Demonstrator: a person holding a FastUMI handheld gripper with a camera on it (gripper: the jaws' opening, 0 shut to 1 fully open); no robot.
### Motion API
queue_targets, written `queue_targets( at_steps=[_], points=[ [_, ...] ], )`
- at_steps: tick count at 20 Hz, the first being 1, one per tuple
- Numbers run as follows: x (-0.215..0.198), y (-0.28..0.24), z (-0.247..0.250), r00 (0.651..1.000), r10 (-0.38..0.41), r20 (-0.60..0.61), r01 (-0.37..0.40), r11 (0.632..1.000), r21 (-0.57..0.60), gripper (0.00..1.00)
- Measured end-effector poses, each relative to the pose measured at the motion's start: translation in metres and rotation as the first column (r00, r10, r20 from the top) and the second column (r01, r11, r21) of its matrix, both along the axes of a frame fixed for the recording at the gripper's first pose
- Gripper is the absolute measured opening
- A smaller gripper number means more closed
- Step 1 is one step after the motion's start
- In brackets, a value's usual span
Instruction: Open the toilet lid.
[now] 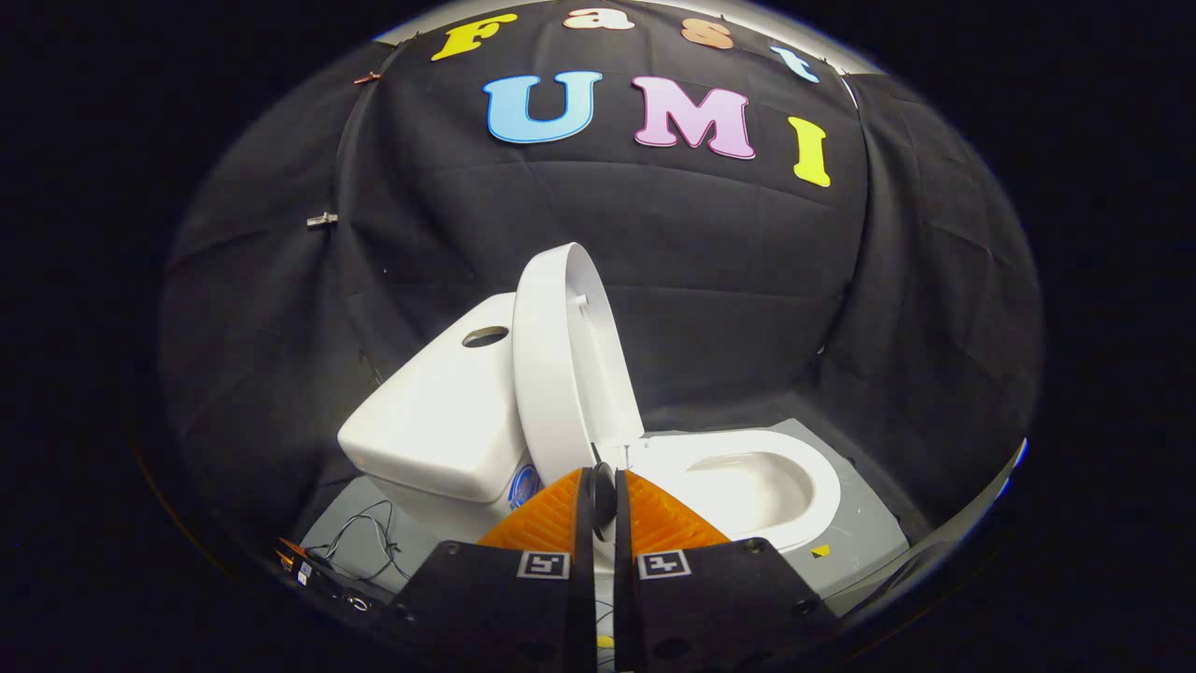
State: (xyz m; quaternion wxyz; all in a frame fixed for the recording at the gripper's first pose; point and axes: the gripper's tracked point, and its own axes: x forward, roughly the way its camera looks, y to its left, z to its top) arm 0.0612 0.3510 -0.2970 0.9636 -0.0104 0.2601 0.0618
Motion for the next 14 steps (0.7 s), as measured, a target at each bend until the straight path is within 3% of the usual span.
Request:
queue_targets(
  at_steps=[5, 9, 13, 14],
  points=[
    [-0.0003, 0.0049, -0.002, 1.0, 0.012, 0.017, -0.011, 0.999, -0.046, 0.12],
    [0.0017, 0.003, -0.0016, 1.0, 0.006, 0.016, -0.006, 1.0, -0.005, 0.12],
    [0.005, 0.0014, 0.0044, 0.999, 0.023, 0.033, -0.023, 1.0, 0.012, 0.17],
    [0.0052, 0.0033, 0.007, 0.998, 0.039, 0.046, -0.04, 0.999, 0.009, 0.23]
  ],
)
